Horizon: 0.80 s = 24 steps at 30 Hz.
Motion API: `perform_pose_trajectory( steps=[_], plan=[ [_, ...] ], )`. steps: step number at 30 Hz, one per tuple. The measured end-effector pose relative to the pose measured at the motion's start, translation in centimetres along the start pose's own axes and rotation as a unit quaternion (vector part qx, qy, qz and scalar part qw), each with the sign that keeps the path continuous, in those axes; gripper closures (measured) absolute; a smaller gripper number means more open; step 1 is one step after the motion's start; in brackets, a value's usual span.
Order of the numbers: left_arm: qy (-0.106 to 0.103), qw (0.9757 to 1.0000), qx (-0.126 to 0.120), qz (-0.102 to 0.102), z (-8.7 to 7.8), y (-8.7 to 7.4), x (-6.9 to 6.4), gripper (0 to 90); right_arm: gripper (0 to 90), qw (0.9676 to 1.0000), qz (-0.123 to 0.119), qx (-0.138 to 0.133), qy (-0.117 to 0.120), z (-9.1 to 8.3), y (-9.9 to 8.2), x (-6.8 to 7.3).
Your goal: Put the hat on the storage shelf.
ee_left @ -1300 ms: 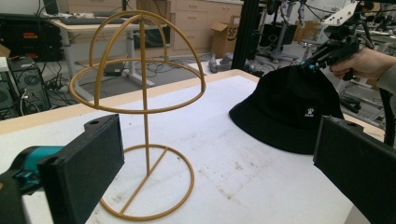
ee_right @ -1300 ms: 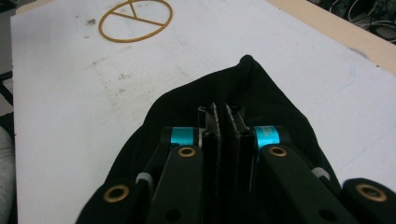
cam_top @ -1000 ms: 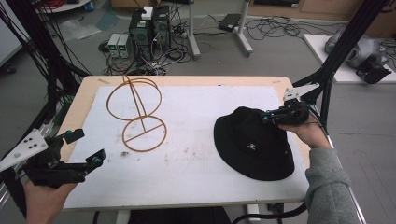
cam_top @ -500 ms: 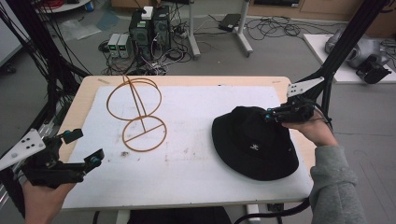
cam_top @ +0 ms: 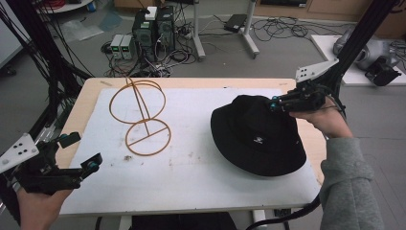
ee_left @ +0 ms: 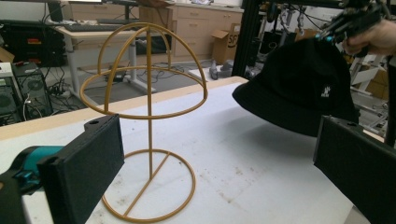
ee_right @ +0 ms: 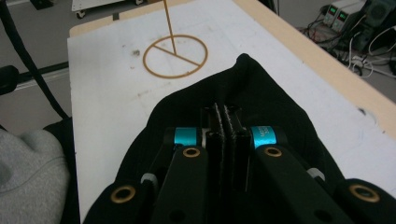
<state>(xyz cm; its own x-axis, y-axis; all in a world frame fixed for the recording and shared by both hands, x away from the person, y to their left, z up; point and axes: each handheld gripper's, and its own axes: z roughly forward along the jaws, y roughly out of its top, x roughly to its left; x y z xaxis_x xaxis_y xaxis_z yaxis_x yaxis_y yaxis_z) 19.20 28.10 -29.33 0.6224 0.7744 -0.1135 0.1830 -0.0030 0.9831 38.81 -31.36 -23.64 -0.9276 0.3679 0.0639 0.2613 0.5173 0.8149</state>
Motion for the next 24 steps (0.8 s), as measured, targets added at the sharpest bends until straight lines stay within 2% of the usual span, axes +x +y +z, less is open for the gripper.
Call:
perform_pose_trajectory(
  steps=[5, 6, 8, 10, 12, 17, 18, 20, 24],
  plan=[
    [-0.001, 1.0000, 0.001, 0.000, 0.1, -0.1, -0.1, 2.2, 88.9, 0.9999, -0.014, -0.008, -0.001, -0.7, 2.4, 0.6],
    [-0.001, 1.0000, 0.003, 0.000, 0.1, -0.1, -0.1, 2.1, 88.9, 0.9998, -0.020, -0.009, -0.002, -1.0, 3.4, 0.9],
    [-0.002, 1.0000, 0.002, 0.001, 0.1, -0.1, -0.2, 2.2, 88.9, 0.9997, -0.022, -0.009, -0.001, -1.1, 3.9, 1.1],
    [-0.003, 1.0000, 0.003, 0.002, 0.1, -0.2, -0.3, 2.2, 88.9, 0.9993, -0.036, -0.009, -0.001, -1.4, 5.2, 1.4],
    [-0.004, 1.0000, 0.004, 0.000, 0.2, -0.3, -0.4, 2.2, 88.8, 0.9993, -0.037, -0.008, -0.003, -1.4, 5.6, 1.5],
    [-0.011, 0.9998, 0.014, 0.002, 0.6, -0.6, -0.7, 2.1, 88.9, 0.9986, -0.051, -0.005, -0.010, -1.5, 8.2, 1.8],
    [-0.012, 0.9998, 0.014, 0.001, 0.7, -0.6, -0.8, 2.2, 88.9, 0.9986, -0.052, -0.004, -0.009, -1.5, 9.1, 1.9],
    [-0.012, 0.9998, 0.015, 0.002, 0.7, -0.6, -0.8, 2.2, 88.9, 0.9984, -0.055, -0.006, -0.009, -1.5, 9.5, 1.9],
    [-0.012, 0.9998, 0.016, 0.002, 0.6, -0.7, -0.9, 2.1, 88.9, 0.9980, -0.062, -0.010, -0.005, -1.3, 11.5, 2.0]
  ],
)
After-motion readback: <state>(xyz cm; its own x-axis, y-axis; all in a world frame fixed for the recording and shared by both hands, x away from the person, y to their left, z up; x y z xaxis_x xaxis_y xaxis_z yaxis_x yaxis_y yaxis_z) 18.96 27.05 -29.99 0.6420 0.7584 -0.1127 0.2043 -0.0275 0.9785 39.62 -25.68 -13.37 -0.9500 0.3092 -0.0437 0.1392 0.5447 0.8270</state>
